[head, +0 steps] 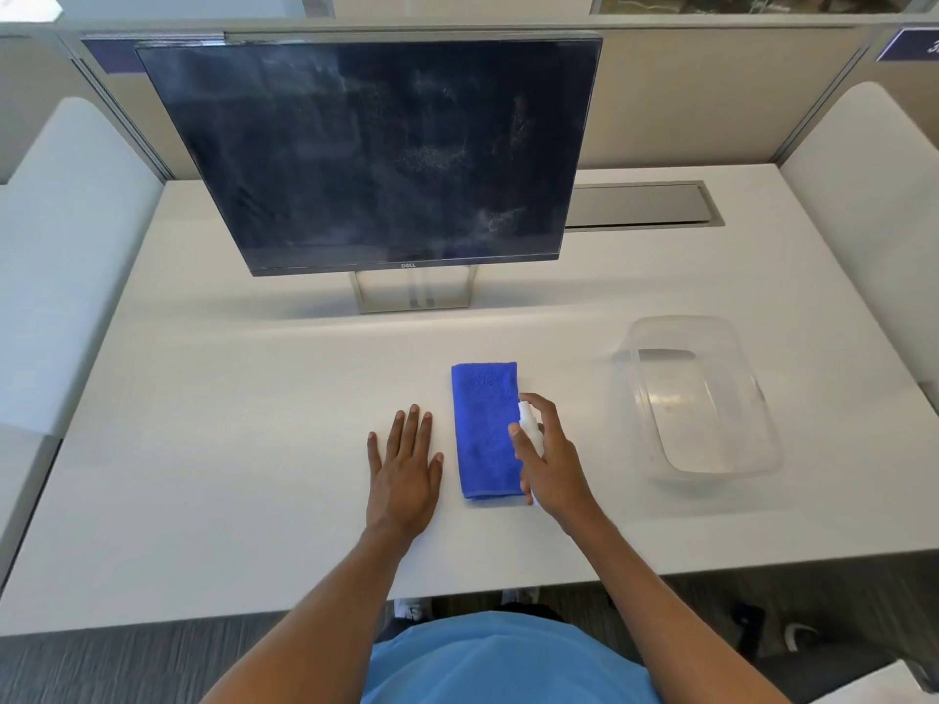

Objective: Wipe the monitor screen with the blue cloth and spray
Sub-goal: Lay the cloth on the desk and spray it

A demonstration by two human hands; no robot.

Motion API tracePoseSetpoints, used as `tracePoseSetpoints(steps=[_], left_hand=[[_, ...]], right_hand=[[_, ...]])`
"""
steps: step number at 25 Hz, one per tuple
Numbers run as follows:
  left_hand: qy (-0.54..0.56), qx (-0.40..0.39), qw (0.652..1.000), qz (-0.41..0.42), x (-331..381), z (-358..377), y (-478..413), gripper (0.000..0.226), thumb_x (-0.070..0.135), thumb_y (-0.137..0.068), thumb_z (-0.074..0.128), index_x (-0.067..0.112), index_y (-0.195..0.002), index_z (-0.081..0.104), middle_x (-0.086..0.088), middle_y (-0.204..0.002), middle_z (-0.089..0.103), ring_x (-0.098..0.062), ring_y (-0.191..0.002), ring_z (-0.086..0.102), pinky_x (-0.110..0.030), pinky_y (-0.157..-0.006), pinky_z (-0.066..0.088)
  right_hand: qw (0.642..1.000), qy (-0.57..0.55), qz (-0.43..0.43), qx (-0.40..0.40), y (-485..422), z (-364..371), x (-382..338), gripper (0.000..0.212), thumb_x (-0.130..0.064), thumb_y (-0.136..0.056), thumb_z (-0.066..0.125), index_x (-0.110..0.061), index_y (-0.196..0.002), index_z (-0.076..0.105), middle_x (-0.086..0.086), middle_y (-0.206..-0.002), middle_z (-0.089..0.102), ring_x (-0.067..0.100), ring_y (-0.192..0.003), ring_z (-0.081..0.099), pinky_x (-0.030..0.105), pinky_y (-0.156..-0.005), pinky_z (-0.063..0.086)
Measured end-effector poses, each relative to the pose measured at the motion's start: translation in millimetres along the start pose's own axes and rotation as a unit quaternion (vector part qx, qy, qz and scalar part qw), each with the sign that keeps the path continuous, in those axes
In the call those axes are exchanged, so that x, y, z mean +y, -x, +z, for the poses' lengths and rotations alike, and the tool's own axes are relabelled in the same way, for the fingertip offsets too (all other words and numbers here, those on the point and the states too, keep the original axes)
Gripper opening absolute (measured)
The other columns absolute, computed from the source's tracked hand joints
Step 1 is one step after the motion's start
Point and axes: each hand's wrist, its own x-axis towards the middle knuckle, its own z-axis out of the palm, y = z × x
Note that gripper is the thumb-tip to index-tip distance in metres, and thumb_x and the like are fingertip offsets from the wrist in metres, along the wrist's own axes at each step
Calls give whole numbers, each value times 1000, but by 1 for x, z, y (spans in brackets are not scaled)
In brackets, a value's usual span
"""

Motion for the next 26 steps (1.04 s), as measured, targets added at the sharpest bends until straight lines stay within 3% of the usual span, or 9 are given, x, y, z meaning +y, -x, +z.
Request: tracePoseSetpoints(steps=[2,5,7,9,11,14,16,19,26], left_hand=[[0,2,1000,2,-1,0,0,64,40,-115,26,23,-173,6,4,-181,-5,-18,-168,-8,-54,-134,-7],[0,3,1000,6,-2,0,0,64,40,-115,27,22,-173,8,3,-181,-4,-18,-168,-6,-54,-134,-6],[-3,2,1000,8,-3,1,0,64,41,-115,26,23,-173,8,3,-181,-4,-18,-168,-6,-54,-134,-5],[-13,1,1000,8,-4,2,0,64,42,-114,24,24,-173,6,4,-181,-5,-18,-168,-7,-54,-134,-6],[-17,5,1000,8,-4,2,1,64,42,-114,24,24,-173,7,4,-181,-4,-18,-168,-6,-54,-134,-6],[-24,13,1000,7,-1,3,2,64,41,-114,26,22,-173,9,2,-181,-1,-19,-168,-3,-55,-134,-5],[-27,15,999,8,-1,3,2,64,40,-114,26,22,-173,10,2,-181,0,-19,-168,-2,-55,-134,-5],[-32,14,999,10,-2,4,2,64,40,-114,23,22,-173,7,2,-181,-3,-18,-168,-5,-53,-135,-7],[-6,28,999,36,-4,7,4,69,43,-109,9,15,-172,11,0,-181,3,-16,-168,-3,-42,-137,-2]], right_hand=[[1000,24,11,-9,-1,3,6,45,-30,-111,44,-69,-132,35,17,-89,62,16,-52,55,40,-46,56],[999,43,9,-19,-3,6,10,52,-28,-110,47,-56,-151,32,0,-117,66,12,-54,58,31,-47,55],[999,43,-1,-10,-2,7,10,55,-30,-109,54,-52,-155,34,-6,-124,65,16,-56,61,36,-50,60],[999,46,-12,8,-3,10,9,54,-29,-108,57,-48,-156,38,-13,-137,61,22,-73,69,42,-59,65],[998,53,-23,24,-6,14,4,52,-28,-108,56,-42,-157,41,-20,-145,54,26,-90,69,40,-66,66],[991,121,-39,37,-19,22,-4,45,-30,-110,52,-36,-153,41,-10,-118,65,9,-75,59,33,-71,56],[984,170,-23,36,-29,29,-11,43,-31,-110,48,-34,-152,38,-1,-104,66,18,-78,63,33,-72,48],[971,239,-7,32,-41,37,-23,49,-30,-111,44,-29,-159,32,7,-113,70,29,-99,67,40,-82,55],[931,365,19,14,-54,46,-27,51,-26,-113,39,-23,-163,25,12,-98,67,27,-87,68,46,-81,61]])
